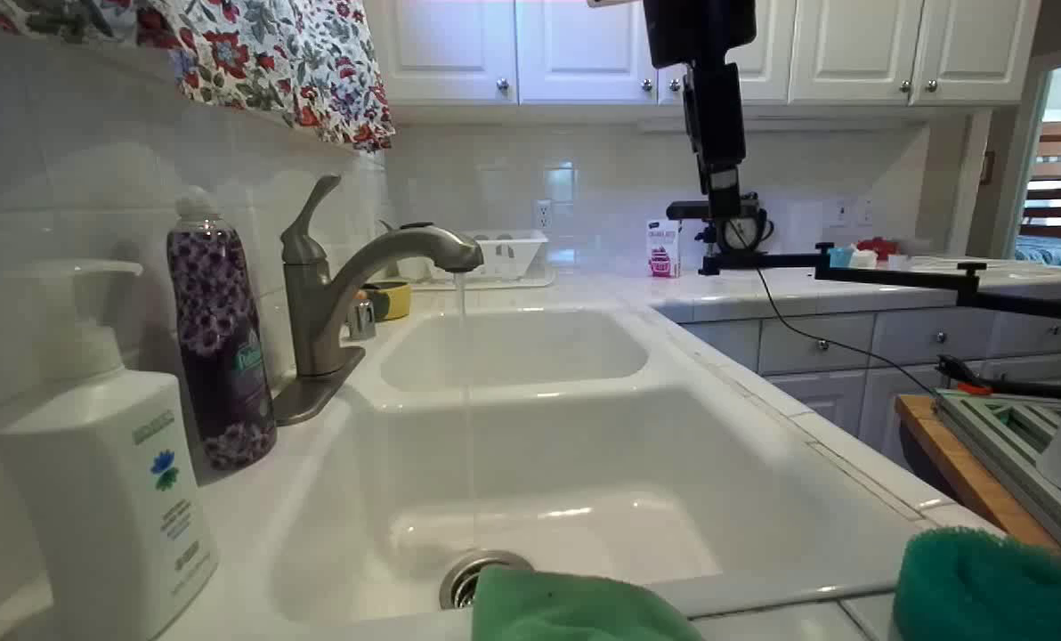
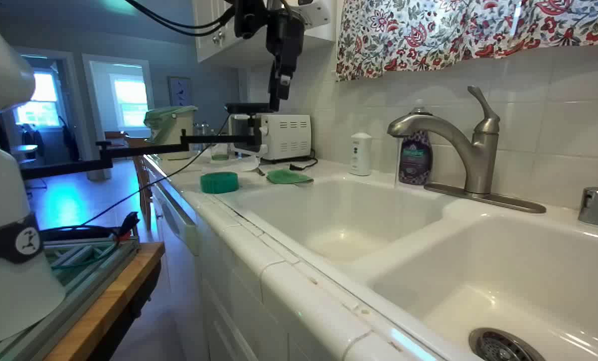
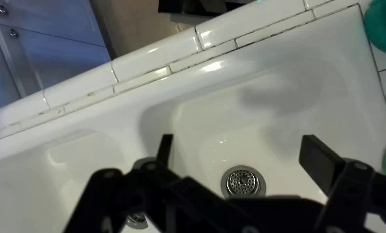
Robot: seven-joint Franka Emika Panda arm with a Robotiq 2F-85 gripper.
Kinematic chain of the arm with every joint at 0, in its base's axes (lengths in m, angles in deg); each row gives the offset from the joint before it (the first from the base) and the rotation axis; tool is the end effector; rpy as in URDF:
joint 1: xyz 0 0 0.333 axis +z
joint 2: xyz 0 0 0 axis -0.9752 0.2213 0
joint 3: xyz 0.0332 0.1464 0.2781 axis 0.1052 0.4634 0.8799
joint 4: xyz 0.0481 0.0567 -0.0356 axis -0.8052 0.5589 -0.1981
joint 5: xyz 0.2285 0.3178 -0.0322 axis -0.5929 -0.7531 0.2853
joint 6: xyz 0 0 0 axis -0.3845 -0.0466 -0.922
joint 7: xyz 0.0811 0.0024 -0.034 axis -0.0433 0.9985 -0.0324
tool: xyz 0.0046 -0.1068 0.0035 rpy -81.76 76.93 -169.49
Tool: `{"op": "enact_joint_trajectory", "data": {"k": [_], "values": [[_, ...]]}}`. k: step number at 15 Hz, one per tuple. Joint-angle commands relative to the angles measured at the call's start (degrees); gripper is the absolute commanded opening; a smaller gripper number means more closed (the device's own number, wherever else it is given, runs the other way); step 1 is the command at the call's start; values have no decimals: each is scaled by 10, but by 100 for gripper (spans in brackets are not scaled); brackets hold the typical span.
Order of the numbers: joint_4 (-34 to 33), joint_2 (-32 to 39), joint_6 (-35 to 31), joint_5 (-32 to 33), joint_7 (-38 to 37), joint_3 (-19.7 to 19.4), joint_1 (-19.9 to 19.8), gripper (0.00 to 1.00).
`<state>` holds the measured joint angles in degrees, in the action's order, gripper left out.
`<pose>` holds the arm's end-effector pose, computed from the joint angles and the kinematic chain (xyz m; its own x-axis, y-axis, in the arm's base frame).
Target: Push the faucet handle downwards.
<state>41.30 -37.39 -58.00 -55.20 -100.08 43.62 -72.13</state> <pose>0.4423 0.1907 0.4571 0.9844 0.0806 -0.1567 0.1156 -0.9665 0.2291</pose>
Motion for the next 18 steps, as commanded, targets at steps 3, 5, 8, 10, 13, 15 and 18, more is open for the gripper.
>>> {"op": "enact_joint_trajectory", "data": {"k": [3, 5, 8, 10, 13, 15, 18], "values": [[-1, 2, 2, 3, -3, -19, 21, 100], [-1, 2, 2, 3, -3, -19, 21, 100], [-5, 6, -1, 8, -2, -21, 20, 100], [-14, 13, -15, 16, 3, -28, 21, 100], [-37, 29, -37, 33, 27, -44, 17, 100], [-61, 45, -50, 40, 44, -56, 15, 100], [-114, 77, -64, 46, 61, -75, 13, 100]]}}
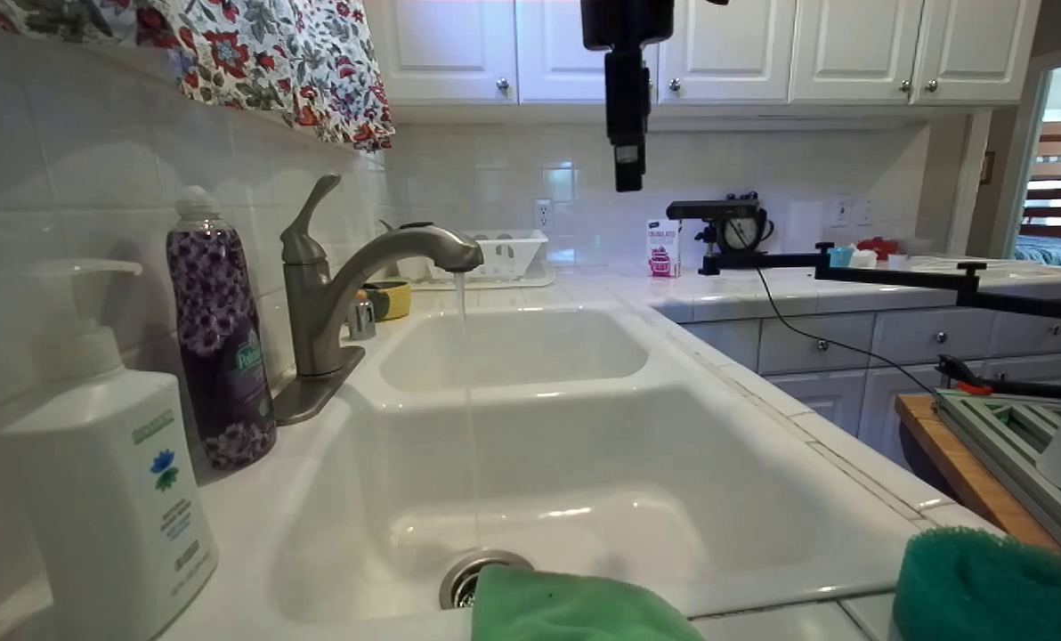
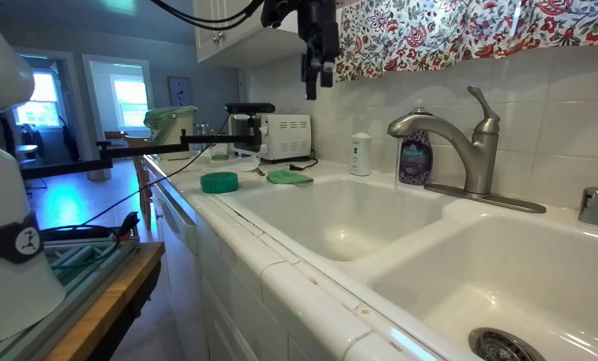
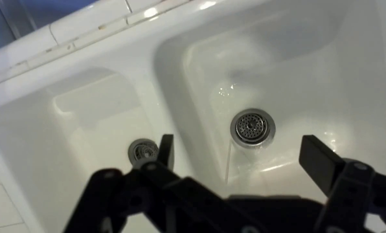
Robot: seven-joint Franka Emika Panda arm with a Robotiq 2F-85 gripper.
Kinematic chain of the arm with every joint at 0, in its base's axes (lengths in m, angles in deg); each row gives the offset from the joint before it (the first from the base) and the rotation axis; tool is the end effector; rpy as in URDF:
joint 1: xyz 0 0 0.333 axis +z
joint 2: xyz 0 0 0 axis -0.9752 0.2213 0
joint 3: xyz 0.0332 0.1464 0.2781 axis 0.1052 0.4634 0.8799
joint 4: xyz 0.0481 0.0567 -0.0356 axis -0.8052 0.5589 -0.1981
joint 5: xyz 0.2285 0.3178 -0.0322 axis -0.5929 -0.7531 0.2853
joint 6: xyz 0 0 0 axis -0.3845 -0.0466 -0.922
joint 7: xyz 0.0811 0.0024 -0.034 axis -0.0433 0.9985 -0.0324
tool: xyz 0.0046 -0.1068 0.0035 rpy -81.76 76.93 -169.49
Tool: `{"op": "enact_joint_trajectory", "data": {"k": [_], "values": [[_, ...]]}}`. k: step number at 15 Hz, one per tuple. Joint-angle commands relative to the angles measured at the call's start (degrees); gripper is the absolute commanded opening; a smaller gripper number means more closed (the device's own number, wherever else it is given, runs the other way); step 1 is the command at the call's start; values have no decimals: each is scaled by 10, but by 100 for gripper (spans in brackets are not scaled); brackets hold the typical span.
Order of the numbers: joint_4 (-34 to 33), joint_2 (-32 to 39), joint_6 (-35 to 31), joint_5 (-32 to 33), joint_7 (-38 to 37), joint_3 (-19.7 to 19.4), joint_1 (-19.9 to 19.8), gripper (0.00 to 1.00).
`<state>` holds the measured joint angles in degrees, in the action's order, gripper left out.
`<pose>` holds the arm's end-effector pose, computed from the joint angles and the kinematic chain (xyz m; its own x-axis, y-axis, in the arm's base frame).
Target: Push the faucet handle downwards.
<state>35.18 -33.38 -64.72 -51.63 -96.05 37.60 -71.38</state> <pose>0.5001 0.1583 0.4828 0.9939 0.1096 -0.0158 0.1105 -0.9730 0.2025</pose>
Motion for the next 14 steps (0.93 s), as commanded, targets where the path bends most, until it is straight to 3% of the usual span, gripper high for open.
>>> {"op": "enact_joint_trajectory", "data": {"k": [1, 14], "values": [[-68, 46, -4, 12, 25, -20, 5, 100], [-296, 204, -44, 40, 50, -64, 15, 100]]}}
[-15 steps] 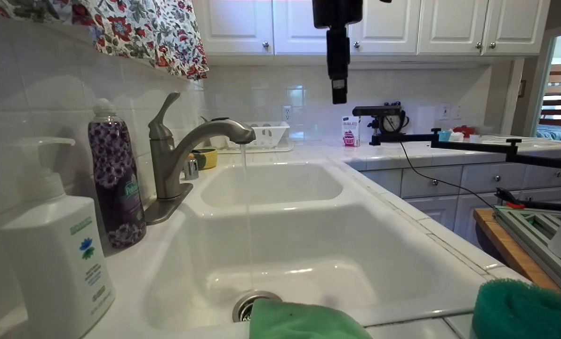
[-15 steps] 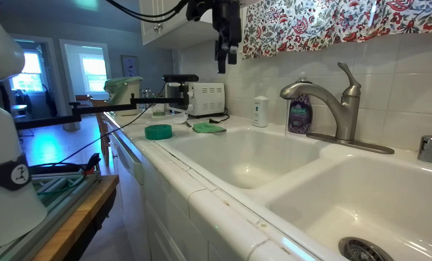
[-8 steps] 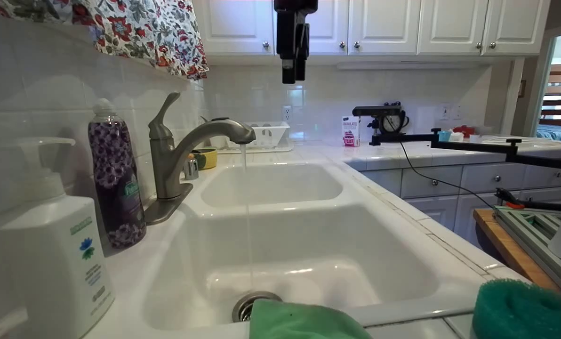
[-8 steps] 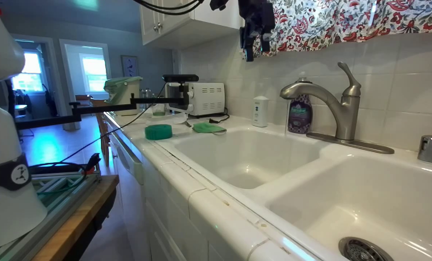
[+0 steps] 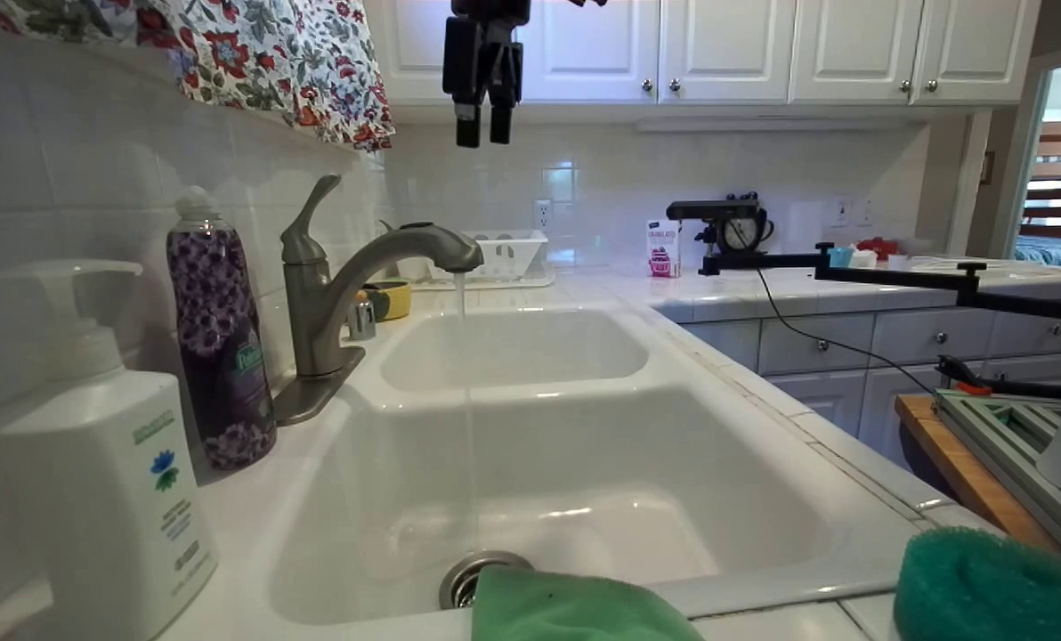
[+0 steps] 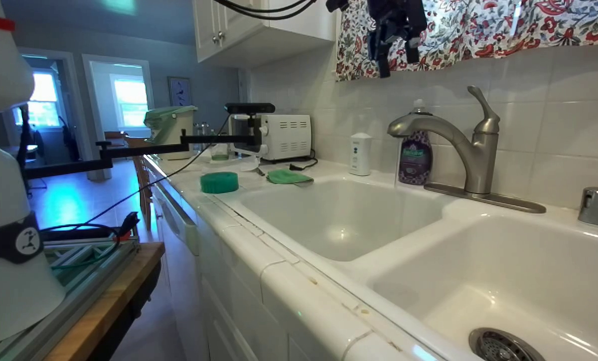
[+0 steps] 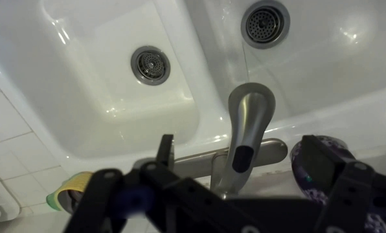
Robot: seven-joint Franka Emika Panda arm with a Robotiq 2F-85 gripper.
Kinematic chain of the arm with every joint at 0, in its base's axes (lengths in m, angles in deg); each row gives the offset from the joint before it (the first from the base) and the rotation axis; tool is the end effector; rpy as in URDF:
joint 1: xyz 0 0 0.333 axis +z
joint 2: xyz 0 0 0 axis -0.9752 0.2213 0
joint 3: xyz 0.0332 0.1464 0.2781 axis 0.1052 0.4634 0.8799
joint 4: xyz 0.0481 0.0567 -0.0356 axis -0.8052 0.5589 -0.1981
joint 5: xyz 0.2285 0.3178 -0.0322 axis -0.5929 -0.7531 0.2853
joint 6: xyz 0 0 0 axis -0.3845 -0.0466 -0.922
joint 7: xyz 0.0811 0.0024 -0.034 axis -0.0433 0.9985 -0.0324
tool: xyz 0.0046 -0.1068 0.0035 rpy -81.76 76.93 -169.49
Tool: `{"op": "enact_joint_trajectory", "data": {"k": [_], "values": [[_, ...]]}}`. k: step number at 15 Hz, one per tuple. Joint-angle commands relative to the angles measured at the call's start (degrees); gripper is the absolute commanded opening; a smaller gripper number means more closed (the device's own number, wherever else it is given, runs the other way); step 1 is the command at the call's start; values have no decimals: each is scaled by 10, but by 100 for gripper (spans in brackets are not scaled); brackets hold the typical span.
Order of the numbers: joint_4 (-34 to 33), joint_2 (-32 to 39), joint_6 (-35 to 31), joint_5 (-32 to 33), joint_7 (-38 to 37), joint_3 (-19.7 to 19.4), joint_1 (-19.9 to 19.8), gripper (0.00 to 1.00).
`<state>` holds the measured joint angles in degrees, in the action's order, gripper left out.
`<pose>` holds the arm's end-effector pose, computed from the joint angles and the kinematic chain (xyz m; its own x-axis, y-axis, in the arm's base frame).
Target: Push the faucet handle downwards.
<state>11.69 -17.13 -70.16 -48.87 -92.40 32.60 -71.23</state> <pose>0.6252 0.1329 0.5267 0.9752 0.1128 0.1905 0.0823 -0.9835 0.1613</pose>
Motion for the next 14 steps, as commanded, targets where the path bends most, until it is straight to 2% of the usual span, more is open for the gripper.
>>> {"op": "enact_joint_trajectory", "data": {"k": [1, 2, 3, 9, 14], "values": [[-74, 50, 6, 13, 11, -16, 14, 100], [-85, 55, 10, 3, 12, -17, 15, 100], [-50, 33, -2, 0, 4, -19, 14, 100], [-69, 46, -1, 0, 4, -21, 18, 100], [-139, 104, -24, 43, 109, -32, 17, 100]]}}
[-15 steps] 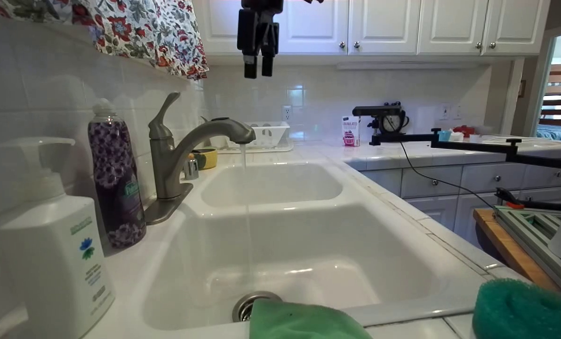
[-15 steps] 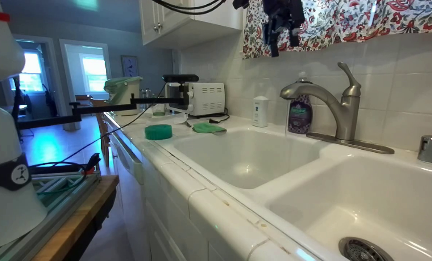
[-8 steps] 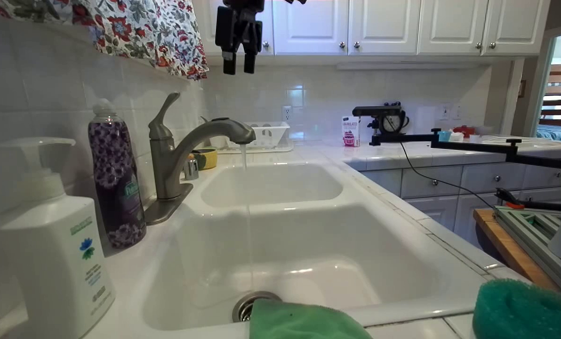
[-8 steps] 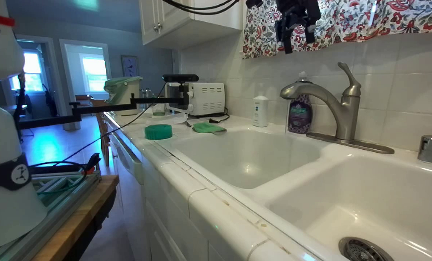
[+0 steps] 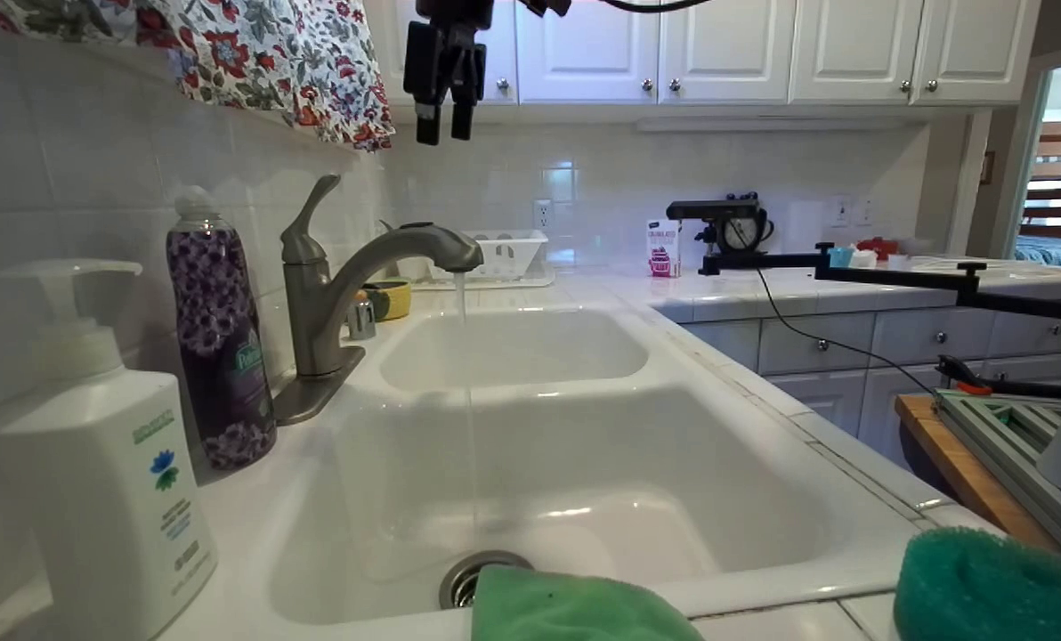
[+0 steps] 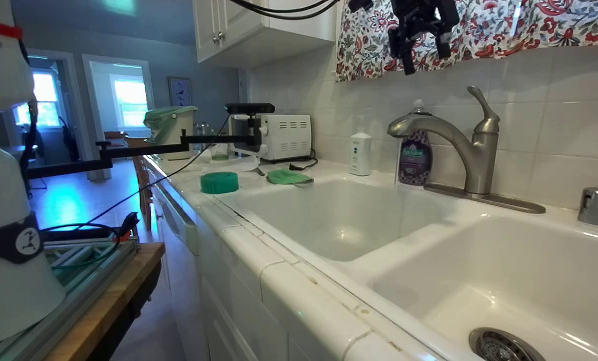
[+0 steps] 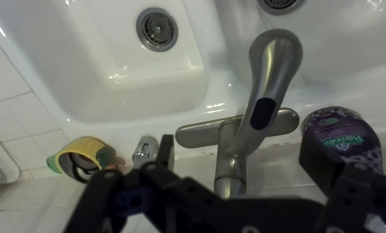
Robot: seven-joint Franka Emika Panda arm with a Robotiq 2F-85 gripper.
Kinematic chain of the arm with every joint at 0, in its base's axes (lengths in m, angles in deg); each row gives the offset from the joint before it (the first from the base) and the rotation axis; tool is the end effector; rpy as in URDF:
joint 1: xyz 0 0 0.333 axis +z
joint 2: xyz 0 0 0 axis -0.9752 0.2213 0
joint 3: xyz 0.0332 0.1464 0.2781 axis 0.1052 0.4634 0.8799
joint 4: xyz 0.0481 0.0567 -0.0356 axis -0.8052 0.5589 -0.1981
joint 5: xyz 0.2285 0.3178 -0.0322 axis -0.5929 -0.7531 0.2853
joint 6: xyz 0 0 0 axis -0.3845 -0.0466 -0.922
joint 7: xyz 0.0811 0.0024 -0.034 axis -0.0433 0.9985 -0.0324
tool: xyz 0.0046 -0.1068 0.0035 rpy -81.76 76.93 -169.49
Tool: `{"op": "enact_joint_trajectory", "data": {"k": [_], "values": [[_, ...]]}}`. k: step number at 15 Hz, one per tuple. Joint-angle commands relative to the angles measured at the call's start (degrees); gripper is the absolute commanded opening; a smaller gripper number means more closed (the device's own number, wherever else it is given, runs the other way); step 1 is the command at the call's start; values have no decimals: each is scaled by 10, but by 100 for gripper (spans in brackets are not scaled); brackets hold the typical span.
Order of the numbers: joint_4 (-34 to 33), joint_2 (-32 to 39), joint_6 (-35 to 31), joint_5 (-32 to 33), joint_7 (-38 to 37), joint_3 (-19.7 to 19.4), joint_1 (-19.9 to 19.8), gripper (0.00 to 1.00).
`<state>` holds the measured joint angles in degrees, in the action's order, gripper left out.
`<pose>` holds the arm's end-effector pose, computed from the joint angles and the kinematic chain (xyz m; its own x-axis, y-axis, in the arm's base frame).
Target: Push the faucet handle downwards.
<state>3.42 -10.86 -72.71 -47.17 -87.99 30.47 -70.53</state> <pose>0.6663 0.1229 0.5317 0.9506 0.1775 0.2546 0.1303 -0.9727 0.1919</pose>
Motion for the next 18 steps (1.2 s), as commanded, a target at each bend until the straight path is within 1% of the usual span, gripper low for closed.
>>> {"op": "enact_joint_trajectory", "data": {"k": [1, 5, 8, 11, 14, 18], "values": [[-70, 54, -1, 35, 91, -12, 11, 100], [-106, 96, -24, 77, 166, -12, 29, 100], [-120, 116, -59, 121, 201, -17, 49, 100], [-120, 123, -111, 170, 229, -27, 60, 100], [-107, 122, -168, 205, 264, -33, 57, 100], [-101, 128, -208, 219, 314, -34, 48, 100]]}}
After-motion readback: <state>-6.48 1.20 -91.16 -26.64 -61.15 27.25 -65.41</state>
